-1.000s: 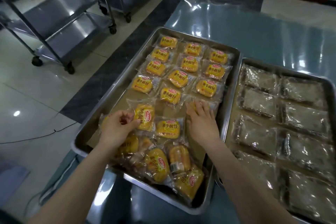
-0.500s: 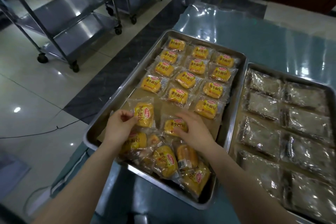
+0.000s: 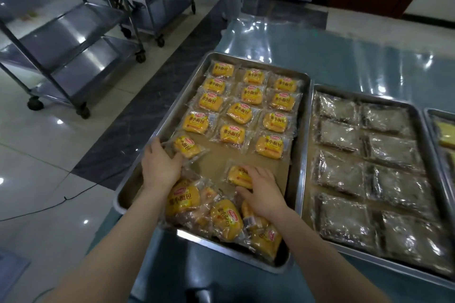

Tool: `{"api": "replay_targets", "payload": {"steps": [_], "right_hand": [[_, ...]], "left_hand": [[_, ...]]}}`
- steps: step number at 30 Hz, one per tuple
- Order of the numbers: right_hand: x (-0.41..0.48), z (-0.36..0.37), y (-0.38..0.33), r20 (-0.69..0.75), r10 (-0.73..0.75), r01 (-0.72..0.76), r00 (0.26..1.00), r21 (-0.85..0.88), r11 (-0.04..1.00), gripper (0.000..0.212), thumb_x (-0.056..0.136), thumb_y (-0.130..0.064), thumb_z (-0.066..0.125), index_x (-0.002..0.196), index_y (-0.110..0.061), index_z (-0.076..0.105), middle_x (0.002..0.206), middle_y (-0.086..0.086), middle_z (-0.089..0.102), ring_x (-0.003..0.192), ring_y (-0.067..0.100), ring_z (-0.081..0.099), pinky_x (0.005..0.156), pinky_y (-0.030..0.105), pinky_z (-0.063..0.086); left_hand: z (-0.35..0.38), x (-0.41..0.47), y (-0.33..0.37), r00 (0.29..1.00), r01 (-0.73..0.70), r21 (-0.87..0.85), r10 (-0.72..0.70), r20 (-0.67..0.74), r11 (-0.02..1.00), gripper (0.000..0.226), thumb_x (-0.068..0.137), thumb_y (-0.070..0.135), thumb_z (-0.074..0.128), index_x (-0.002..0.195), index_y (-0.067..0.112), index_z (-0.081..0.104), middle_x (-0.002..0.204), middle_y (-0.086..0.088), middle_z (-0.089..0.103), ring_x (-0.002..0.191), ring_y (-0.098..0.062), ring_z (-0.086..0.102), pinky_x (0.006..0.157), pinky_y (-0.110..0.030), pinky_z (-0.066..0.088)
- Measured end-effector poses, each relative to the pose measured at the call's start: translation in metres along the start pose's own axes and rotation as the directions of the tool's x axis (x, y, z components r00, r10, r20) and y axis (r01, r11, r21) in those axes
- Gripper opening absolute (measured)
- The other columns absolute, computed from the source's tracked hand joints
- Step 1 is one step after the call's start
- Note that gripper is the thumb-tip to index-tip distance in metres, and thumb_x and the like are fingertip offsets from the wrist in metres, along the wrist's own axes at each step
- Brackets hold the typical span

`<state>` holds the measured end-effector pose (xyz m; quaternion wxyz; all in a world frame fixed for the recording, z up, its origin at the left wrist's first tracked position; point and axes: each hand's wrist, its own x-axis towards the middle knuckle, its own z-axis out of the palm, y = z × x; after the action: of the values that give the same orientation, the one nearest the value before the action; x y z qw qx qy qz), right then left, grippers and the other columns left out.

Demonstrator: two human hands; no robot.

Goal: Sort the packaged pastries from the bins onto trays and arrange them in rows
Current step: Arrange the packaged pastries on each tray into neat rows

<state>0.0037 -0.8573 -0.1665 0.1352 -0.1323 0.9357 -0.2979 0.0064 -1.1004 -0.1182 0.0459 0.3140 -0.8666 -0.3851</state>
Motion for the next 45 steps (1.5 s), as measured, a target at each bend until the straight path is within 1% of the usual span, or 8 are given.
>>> {"api": "replay_targets", "payload": {"steps": [4,8,15,20,26,33,39,45], "right_hand": [[-0.003,0.004,0.001,-0.075,0.101,-0.102,0.992,-0.008,0.995,0.058,0.095,-0.037,0.05,0.147,-0.028,0.026,0.149,-0.004,0.031,0.137,0.021,0.018,0.114,0.037,0.016],[-0.003,0.005,-0.001,-0.062,0.114,-0.116,0.992,-0.021,0.993,0.058,0.096,-0.036,0.049,0.148,-0.029,0.024,0.151,-0.003,0.029,0.139,0.022,0.017,0.115,0.038,0.014],[-0.004,0.01,0.002,-0.078,0.106,-0.111,0.991,-0.056,0.992,0.058,0.096,-0.04,0.047,0.148,-0.027,0.024,0.152,-0.002,0.027,0.14,0.022,0.016,0.116,0.037,0.013],[-0.004,0.004,0.0,-0.041,0.104,-0.109,0.994,-0.133,0.985,0.058,0.099,-0.044,0.037,0.151,-0.028,0.017,0.155,-0.002,0.023,0.143,0.023,0.01,0.117,0.043,0.015],[-0.008,-0.009,0.003,-0.19,0.199,-0.247,0.961,-0.28,0.928,0.069,0.094,-0.006,0.042,0.153,-0.022,0.008,0.16,0.007,0.001,0.146,0.03,-0.009,0.119,0.043,0.001],[-0.015,0.001,0.002,0.007,0.087,-0.081,0.996,-0.307,0.948,0.057,0.099,-0.049,0.028,0.152,-0.034,0.01,0.155,-0.007,-0.019,0.144,0.026,-0.019,0.114,0.043,-0.01],[-0.019,-0.001,-0.012,-0.029,0.169,-0.169,0.985,-0.333,0.928,0.061,0.098,-0.054,0.027,0.151,-0.028,0.017,0.16,0.006,-0.005,0.145,0.031,-0.011,0.116,0.048,-0.001],[-0.023,0.0,-0.046,-0.045,0.018,-0.026,0.999,-0.193,0.981,0.042,0.092,-0.051,0.048,0.122,-0.024,0.059,0.125,-0.001,0.054,0.122,0.021,0.04,0.105,0.041,0.034]], "left_hand": [[-0.001,0.006,0.006,0.844,-0.508,0.392,0.533,0.05,0.767,0.043,0.087,0.016,0.056,0.129,0.024,0.053,0.142,-0.003,0.043,0.128,-0.027,0.033,0.107,-0.046,0.033],[0.004,0.031,0.008,0.711,-0.702,0.392,0.619,0.335,0.594,0.043,0.091,0.013,0.053,0.133,0.021,0.05,0.144,-0.002,0.044,0.136,-0.02,0.031,0.115,-0.038,0.021],[0.023,0.047,-0.029,0.732,-0.573,0.469,0.163,0.662,0.671,0.079,0.093,0.057,0.035,0.142,0.039,-0.024,0.148,0.005,-0.036,0.137,-0.023,-0.03,0.115,-0.052,-0.002],[0.027,0.044,-0.026,0.754,-0.506,0.482,0.095,0.65,0.715,0.079,0.092,0.059,0.035,0.139,0.043,-0.027,0.147,0.006,-0.039,0.139,-0.031,-0.025,0.114,-0.054,0.0],[0.031,0.052,-0.018,0.813,-0.481,0.481,0.167,0.558,0.733,0.079,0.092,0.056,0.037,0.143,0.039,-0.022,0.153,0.001,-0.027,0.142,-0.03,-0.015,0.115,-0.049,0.003],[0.034,0.044,-0.033,0.81,-0.552,0.477,0.303,0.502,0.684,0.073,0.09,0.065,0.021,0.143,0.038,-0.021,0.152,-0.001,-0.029,0.141,-0.024,-0.019,0.113,-0.045,-0.003],[0.024,0.036,-0.032,0.795,-0.5,0.429,0.202,0.572,0.752,0.075,0.09,0.066,0.024,0.14,0.04,-0.025,0.145,0.001,-0.04,0.139,-0.023,-0.024,0.113,-0.045,-0.006],[-0.004,0.005,-0.046,0.816,-0.503,0.202,0.384,0.433,0.84,0.065,0.093,0.051,0.036,0.149,0.036,0.005,0.156,0.009,-0.007,0.142,-0.013,-0.007,0.114,-0.048,0.004]]}}
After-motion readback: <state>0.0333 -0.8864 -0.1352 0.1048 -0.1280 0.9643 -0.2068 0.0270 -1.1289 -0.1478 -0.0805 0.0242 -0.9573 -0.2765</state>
